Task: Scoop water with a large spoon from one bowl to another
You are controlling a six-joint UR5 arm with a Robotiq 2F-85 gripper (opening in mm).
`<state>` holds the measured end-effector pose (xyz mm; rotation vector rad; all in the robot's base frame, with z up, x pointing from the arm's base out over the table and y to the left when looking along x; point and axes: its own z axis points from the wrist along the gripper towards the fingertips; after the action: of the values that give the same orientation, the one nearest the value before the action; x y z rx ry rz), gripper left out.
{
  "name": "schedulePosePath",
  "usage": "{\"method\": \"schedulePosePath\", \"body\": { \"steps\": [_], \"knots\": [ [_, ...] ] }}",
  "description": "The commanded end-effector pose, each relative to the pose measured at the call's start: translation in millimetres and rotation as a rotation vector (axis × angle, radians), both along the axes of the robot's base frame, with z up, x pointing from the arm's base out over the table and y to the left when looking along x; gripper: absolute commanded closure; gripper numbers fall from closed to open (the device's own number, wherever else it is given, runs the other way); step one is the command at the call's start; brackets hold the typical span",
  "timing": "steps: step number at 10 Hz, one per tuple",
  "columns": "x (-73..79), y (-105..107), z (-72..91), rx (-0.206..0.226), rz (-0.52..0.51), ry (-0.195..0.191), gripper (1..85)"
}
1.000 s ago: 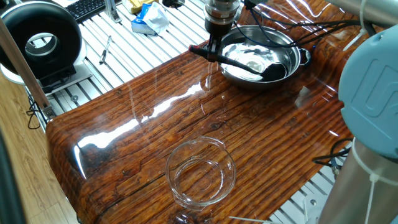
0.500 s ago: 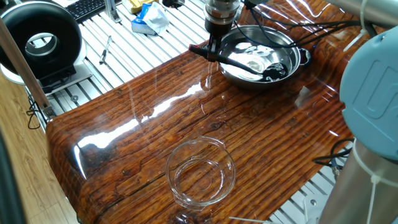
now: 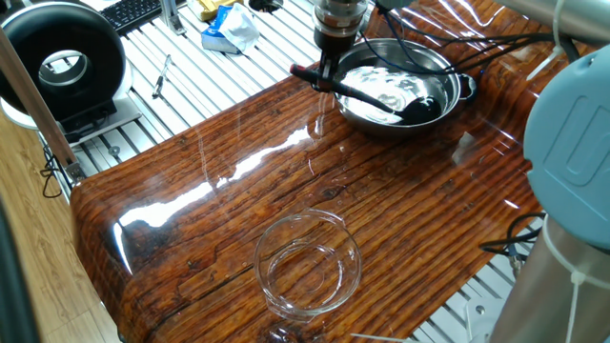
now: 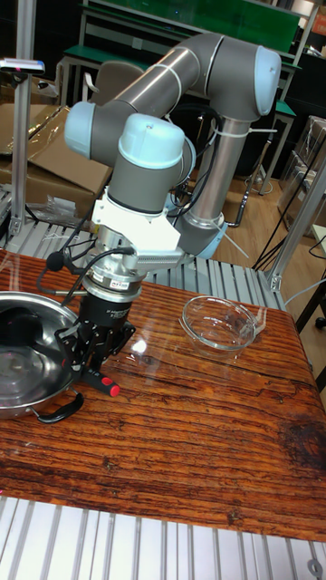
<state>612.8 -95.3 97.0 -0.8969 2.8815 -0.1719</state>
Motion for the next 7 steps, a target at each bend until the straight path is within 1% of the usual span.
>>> {"method": "schedulePosePath", "body": {
  "steps": [1,2,3,4,5,6,7],
  "knots": [
    [1.4,-1.1,1.4,0.003,-0.020,-0.007,84.7],
    [4.9,2.4,1.7,0.015,-0.010,-0.020,84.7],
    [6.4,9.5,1.7,0.041,-0.001,-0.026,84.7],
    [6.8,11.4,1.7,0.048,0.006,-0.027,84.7],
    [4.1,11.4,1.2,0.049,-0.002,-0.016,84.7],
    [4.1,7.9,1.3,0.036,-0.005,-0.017,84.7],
    [6.4,9.5,1.7,0.041,0.003,-0.025,84.7]
  ]
}}
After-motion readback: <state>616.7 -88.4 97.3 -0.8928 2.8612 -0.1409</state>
